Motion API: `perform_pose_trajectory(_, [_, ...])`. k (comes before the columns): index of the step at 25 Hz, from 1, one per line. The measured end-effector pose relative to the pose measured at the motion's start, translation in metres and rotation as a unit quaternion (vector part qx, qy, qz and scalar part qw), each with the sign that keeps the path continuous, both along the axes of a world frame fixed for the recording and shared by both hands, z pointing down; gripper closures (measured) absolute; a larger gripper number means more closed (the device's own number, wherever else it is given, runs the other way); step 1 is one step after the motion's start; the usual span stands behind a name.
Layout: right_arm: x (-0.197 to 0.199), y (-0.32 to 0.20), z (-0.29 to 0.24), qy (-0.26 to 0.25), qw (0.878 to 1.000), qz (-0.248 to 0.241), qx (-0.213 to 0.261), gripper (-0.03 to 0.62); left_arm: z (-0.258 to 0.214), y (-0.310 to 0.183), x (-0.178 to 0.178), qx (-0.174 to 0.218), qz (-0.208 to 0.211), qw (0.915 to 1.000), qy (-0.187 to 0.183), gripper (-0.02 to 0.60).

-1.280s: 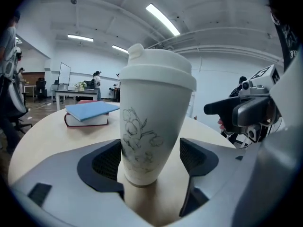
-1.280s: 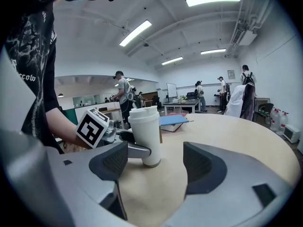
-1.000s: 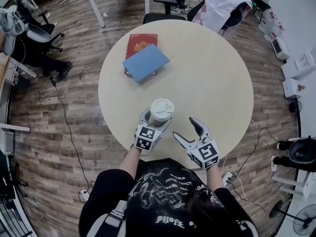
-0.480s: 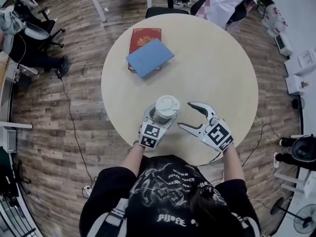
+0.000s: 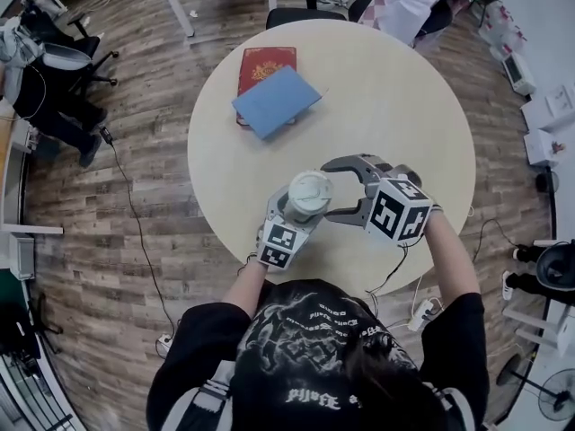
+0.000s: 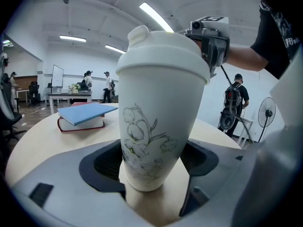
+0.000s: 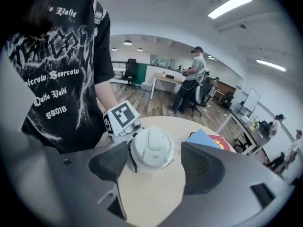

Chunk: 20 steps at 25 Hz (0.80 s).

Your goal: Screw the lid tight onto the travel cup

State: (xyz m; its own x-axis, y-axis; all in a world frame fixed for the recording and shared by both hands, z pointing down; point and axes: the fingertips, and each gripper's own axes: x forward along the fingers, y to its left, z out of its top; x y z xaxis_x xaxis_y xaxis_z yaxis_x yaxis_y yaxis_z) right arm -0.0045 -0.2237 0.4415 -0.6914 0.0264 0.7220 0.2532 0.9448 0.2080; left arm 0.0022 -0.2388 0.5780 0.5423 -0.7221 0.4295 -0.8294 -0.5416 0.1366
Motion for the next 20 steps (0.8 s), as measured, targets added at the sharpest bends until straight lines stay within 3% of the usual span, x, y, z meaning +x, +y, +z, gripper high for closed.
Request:
perform_pose_trajectory(6, [-0.014,0.000,0.011,0.088,0.990,-0.099,0.037,0.233,0.000,0.000,0.002,-0.002,0.006,1.0000,0.000,0.190])
perform_pose_trajectory(12, [-0.017,0.007,0.030,0.178,0.964,-0.191,0.055,0.207,0.001,0.001,0.002,-0.006,0.013,0.9999,-0.002,0.190])
perform_pose_trajectory(16, [-0.017,0.011,0.035,0.212,0.953,-0.213,0.046,0.232,0.002,0.001,0.002,-0.008,0.019,0.9998,0.000,0.190])
perform_pose_trajectory(20, [-0.019,0.010,0.035,0.204,0.957,-0.203,0.045,0.232,0.002,0.001,0.000,-0.006,0.019,0.9998,0.001,0.190])
